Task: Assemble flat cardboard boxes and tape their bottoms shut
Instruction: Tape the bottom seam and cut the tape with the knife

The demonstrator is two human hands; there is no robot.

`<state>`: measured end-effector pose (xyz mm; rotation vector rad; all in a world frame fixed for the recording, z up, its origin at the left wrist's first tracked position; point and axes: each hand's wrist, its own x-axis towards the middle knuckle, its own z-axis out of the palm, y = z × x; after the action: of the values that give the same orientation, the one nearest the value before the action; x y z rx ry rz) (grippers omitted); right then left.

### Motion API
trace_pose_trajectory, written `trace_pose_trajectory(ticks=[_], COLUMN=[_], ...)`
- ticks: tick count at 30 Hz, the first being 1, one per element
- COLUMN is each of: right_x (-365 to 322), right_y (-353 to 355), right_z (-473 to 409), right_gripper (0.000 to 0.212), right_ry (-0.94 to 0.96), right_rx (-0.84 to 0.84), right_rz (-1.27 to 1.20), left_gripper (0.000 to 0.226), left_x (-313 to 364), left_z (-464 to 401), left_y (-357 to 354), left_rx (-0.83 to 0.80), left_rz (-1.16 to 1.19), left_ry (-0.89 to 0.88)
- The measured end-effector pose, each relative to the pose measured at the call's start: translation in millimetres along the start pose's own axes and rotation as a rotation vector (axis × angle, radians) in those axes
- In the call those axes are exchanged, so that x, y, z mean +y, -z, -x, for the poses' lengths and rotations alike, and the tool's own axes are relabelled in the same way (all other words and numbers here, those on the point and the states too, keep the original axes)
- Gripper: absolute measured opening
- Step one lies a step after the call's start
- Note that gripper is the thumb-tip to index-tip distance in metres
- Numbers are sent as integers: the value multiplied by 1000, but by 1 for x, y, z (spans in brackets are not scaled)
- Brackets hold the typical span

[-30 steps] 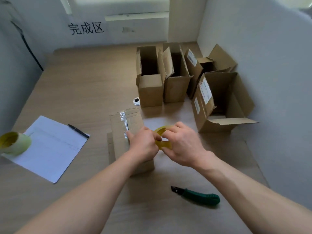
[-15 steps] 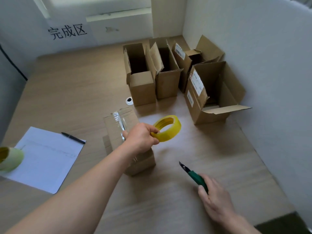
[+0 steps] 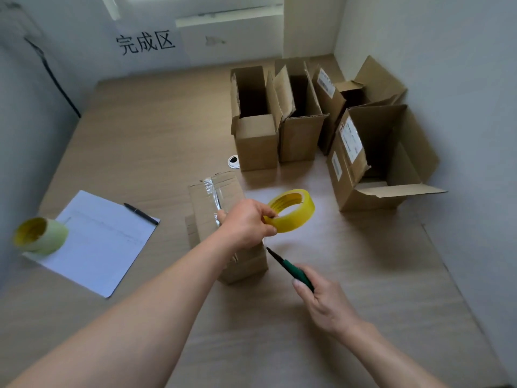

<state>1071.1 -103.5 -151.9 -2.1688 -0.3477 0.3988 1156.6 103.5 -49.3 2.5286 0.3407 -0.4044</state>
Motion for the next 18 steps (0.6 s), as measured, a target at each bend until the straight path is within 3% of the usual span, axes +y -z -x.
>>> trace_pose_trajectory(ticks=[3, 6, 10, 12, 14, 16, 18], right_x=[0, 17, 39, 27, -6, -42, -70], right_y=[0, 11, 39, 50, 55, 58, 57], right_z=[-7, -4, 10, 4, -17, -45, -70], right_gripper=[31, 33, 46, 49, 53, 58, 62], right_ry=[31, -30, -283, -106, 238, 451, 454], right_rx=[0, 118, 37, 220, 425, 396, 234], right_rz=[52, 189, 692, 646, 489, 521, 648], left_gripper=[25, 25, 26, 27, 28, 29, 25], left_x=[1, 2, 2, 3, 3, 3, 3], left_z=[-2, -2, -3, -3, -2, -2, -1], left_y=[-1, -2, -4, -6, -6, -6, -5], left_rx=[8, 7, 11, 17, 18, 6, -5], left_rz=[10, -7, -25, -20, -28, -48, -64], left_ry=[13, 16, 25, 27, 29, 25, 8])
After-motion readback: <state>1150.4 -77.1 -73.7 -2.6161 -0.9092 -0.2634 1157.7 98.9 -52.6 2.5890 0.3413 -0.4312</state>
